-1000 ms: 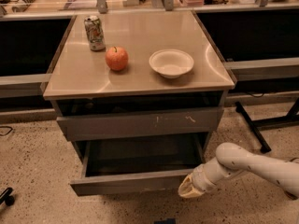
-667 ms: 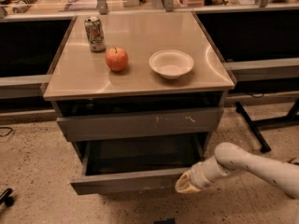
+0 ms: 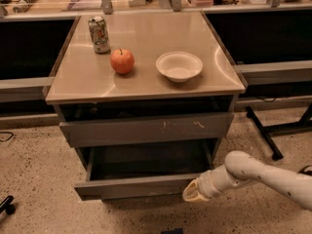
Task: Close middle drawer
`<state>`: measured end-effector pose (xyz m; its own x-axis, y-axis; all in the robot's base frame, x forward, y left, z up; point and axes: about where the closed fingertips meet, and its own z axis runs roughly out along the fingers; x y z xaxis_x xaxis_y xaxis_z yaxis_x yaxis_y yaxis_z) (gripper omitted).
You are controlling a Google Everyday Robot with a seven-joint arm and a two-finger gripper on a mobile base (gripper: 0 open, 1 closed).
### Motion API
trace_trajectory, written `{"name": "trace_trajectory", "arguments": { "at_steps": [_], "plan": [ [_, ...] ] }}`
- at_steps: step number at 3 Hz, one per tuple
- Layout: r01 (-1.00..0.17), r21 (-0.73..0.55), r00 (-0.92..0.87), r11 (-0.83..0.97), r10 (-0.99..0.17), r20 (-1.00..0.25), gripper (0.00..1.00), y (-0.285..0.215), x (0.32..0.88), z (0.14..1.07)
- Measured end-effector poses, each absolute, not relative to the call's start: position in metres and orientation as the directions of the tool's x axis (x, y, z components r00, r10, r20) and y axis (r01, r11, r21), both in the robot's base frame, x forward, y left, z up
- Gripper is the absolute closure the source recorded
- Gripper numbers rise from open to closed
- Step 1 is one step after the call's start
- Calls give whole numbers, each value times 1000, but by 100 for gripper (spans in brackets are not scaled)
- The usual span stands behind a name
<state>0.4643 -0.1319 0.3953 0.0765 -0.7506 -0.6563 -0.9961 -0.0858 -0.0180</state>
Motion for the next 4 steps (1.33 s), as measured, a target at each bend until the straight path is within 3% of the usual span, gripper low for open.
{"name": "trace_trajectory", "arguments": {
  "at_steps": [4],
  "plan": [
    [-898,-424,189,116,-769,-611,100,-117,530,402]
  ]
}}
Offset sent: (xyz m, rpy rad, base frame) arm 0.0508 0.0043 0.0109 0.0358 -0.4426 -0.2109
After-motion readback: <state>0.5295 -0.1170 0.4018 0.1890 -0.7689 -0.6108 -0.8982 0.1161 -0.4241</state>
